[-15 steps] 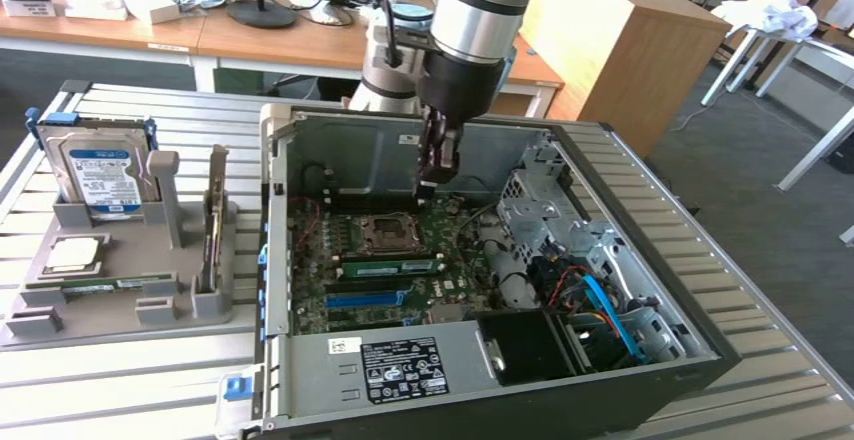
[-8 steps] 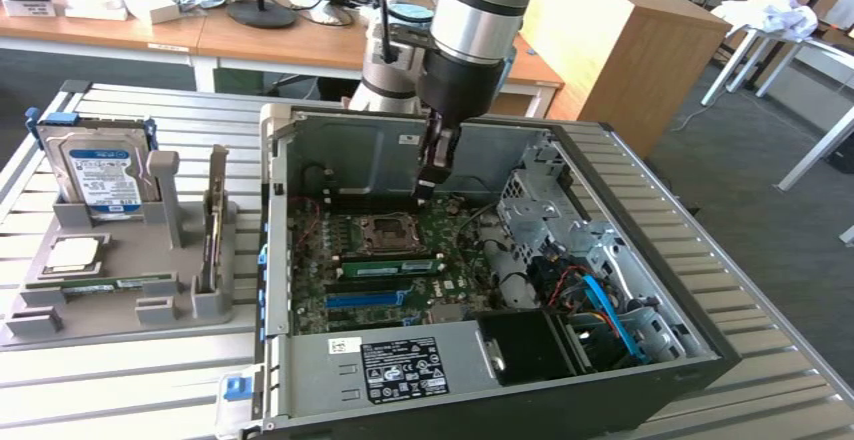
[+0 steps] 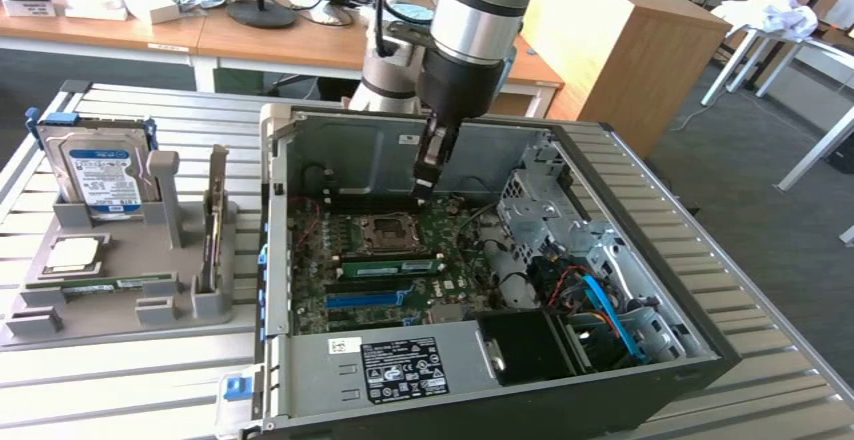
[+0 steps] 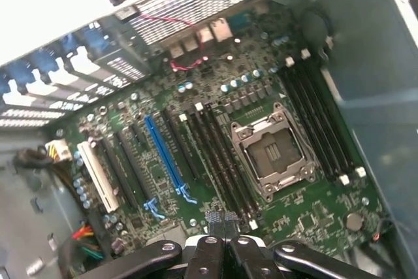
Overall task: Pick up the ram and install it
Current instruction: 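Press down the ram until it locks into place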
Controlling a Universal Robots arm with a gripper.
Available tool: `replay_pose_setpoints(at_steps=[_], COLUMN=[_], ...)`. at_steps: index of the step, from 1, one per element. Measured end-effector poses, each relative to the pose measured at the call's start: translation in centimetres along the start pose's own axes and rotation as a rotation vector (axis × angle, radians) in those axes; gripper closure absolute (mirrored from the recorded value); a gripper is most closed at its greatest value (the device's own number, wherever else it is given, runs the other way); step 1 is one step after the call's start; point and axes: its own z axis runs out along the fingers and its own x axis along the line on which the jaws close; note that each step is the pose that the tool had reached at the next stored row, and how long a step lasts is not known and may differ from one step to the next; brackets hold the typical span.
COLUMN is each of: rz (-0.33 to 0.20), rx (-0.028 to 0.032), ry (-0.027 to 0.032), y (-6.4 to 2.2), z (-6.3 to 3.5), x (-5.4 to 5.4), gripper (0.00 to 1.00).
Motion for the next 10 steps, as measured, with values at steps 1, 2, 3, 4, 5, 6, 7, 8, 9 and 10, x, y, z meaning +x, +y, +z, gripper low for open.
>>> replay_pose_setpoints(at_steps=[1, 2, 3, 4, 5, 6, 7, 8, 9, 10], rz=[0.016, 0.036, 0.054, 0.072, 0.09, 0.108, 0.126, 0.145, 0.163, 0.181], rx=[-0.0003, -0.0007, -0.001, -0.0013, -0.0016, -0.002, -0.0023, -0.0026, -0.003, -0.0033], ry=[-0.0003, -0.0007, -0.0012, -0.0016, -0.0019, -0.0023, -0.0027, -0.003, -0.0034, -0.0037], y=[0.0, 0.0, 0.0, 0.0, 0.0, 0.0, 0.0, 0.0, 0.0, 0.0], z=[0.0, 0.01, 0.02, 0.02, 0.03, 0.03, 0.04, 0.04, 0.05, 0.05], x=[0.0, 0.0, 0.0, 0.0, 0.0, 0.0, 0.0, 0.0, 0.0, 0.0], gripper=[0.9, 0.9, 0.9, 0.9, 0.9, 0.9, 0.9, 0.9, 0.9, 0.9])
